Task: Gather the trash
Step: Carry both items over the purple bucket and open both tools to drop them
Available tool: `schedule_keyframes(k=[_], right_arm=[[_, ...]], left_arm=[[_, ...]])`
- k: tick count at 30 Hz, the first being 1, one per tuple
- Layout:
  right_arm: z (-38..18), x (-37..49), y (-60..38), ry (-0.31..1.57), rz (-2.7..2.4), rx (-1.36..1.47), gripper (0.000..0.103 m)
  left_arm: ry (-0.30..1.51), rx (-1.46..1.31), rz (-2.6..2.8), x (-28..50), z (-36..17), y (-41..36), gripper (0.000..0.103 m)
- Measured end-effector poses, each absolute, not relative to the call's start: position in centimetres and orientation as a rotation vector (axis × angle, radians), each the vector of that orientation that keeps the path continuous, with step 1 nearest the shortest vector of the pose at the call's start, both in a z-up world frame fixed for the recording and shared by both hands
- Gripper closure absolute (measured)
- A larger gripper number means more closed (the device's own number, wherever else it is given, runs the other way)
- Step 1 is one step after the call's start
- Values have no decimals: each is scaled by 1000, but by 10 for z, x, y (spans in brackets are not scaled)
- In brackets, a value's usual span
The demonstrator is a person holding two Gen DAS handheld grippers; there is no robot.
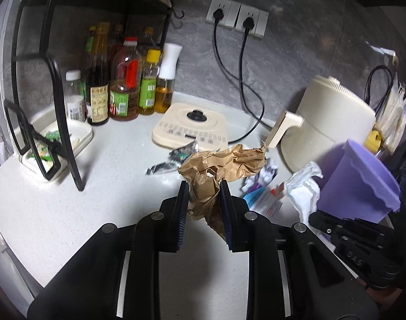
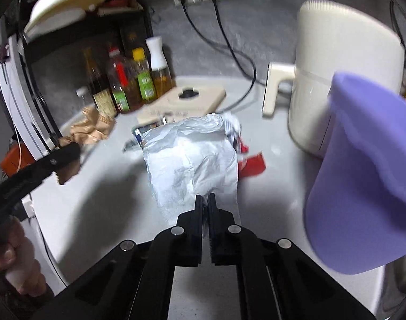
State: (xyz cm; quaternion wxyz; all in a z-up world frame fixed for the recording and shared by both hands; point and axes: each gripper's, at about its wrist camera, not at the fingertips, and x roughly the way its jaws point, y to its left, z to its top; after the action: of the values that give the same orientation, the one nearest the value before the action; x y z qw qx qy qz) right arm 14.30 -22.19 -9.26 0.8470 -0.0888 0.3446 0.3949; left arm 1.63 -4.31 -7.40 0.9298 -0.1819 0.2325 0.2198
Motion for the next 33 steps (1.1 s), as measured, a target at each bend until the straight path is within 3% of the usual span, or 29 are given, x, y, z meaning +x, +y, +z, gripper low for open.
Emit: schedule_keyframes(k=[11, 27, 30, 31, 32, 33], right_arm=[[13, 138, -281, 540, 878, -47, 98], [47, 190, -374, 439, 735, 28, 98], [39, 208, -383, 457, 696, 2, 88], [36, 214, -389, 468, 683, 12, 66], [33, 217, -398, 465, 664, 39, 59], [31, 218, -406, 465, 653, 55, 60]], left_arm=[[356, -312, 406, 35, 3, -85, 79], [296, -295, 257, 101, 33, -167, 79], [303, -300, 242, 112, 30, -179, 79], [308, -299, 235, 116, 28, -184, 79], [312, -298, 229, 119, 26, -188, 79], [316, -297, 222, 123, 24, -193, 79]])
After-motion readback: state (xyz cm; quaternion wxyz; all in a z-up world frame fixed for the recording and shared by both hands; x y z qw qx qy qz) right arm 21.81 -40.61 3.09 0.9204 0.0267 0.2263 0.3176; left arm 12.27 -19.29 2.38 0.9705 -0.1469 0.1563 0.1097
